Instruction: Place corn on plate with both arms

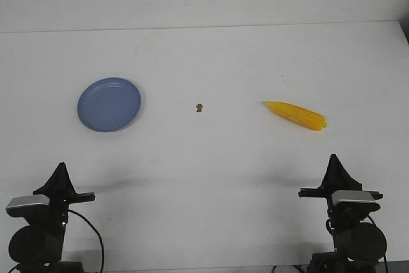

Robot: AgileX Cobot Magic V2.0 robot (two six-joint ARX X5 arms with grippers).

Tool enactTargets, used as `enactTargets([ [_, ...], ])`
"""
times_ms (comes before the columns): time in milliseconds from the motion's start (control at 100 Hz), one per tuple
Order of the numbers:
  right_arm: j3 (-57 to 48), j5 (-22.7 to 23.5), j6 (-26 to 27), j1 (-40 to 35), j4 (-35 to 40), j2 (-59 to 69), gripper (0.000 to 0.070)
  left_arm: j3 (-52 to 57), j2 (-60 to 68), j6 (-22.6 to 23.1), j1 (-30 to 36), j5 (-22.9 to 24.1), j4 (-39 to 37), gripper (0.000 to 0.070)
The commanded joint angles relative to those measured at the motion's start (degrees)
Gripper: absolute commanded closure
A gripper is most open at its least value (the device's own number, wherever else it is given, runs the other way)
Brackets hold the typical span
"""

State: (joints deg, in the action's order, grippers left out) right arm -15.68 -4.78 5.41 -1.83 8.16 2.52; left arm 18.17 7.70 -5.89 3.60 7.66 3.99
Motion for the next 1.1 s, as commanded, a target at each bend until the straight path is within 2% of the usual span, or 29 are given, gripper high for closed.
enactTargets([
  [0, -3.8, -0.2, 0.3, 0.0, 3.0, 2.1, 0.069, 4.3, 3.2, 0.3, -0.1, 0.3, 2.1, 0.0688],
  [380, -28.4, -0.2, 0.4, 0.0, 27.4, 23.3, 0.069, 32.4, 27.4, 0.5, -0.1, 0.3, 25.5, 0.0688],
  [660, -39.0, 0.3, -2.1, 0.0, 37.6, 35.4, 0.069, 46.0, 40.7, 0.5, -0.1, 0.2, 42.2, 0.0688],
  [1090, -39.6, 0.3, -2.2, 0.0, 38.6, 38.3, 0.069, 47.1, 43.8, 0.4, 0.0, 0.2, 42.7, 0.0688],
])
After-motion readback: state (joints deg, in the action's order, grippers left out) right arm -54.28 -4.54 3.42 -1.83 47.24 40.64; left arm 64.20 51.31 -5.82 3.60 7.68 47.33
